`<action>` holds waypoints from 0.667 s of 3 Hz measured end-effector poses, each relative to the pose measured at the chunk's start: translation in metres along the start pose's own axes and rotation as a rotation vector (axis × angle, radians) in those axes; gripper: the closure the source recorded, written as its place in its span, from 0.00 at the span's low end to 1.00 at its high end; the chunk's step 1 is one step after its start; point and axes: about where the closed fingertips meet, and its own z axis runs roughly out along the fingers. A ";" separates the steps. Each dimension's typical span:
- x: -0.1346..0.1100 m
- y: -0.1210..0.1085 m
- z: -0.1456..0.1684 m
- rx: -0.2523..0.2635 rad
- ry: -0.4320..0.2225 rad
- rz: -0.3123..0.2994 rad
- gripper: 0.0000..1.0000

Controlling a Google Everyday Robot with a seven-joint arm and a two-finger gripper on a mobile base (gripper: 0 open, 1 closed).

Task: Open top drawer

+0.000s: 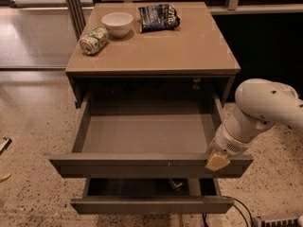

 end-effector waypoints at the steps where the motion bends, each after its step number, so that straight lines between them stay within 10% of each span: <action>1: 0.006 0.019 0.002 -0.001 0.018 0.001 0.58; 2: 0.009 0.037 0.001 0.007 0.029 0.001 0.35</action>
Offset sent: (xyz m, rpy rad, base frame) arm -0.1056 0.0105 0.0002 -0.0815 0.0421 0.0248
